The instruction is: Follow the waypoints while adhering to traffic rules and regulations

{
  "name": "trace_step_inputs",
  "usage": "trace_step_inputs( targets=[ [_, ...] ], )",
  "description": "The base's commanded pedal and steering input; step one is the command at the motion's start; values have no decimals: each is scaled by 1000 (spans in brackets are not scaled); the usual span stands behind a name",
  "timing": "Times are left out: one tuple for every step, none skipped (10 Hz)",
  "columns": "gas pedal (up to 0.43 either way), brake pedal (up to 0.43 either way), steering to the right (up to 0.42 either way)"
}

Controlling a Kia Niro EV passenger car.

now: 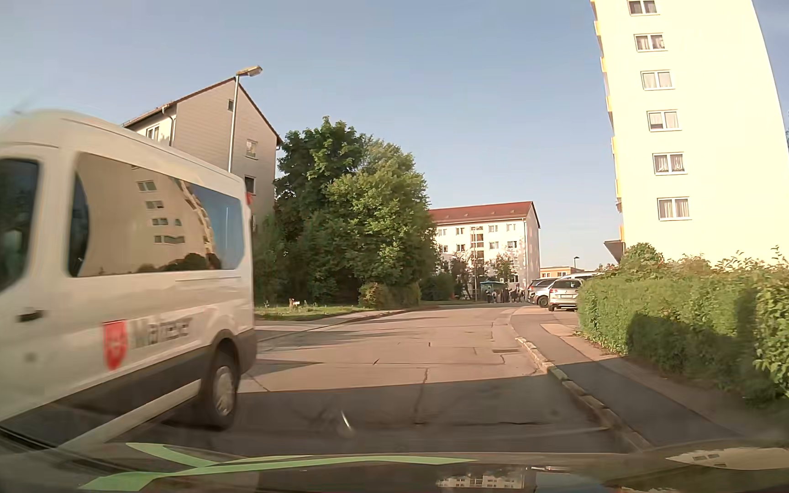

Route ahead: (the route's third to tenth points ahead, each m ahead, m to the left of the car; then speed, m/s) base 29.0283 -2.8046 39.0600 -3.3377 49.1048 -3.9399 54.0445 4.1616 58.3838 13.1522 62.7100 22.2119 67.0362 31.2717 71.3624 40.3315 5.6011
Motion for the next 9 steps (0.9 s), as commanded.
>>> trace_step_inputs(
  targets=[
    [20, 0, 16],
    [20, 0, 17],
    [20, 0, 17],
    [20, 0, 16],
    [20, 0, 16],
    [20, 0, 15],
    [20, 0, 16],
    [47, 0, 21],
    [118, 0, 16]
  ],
)
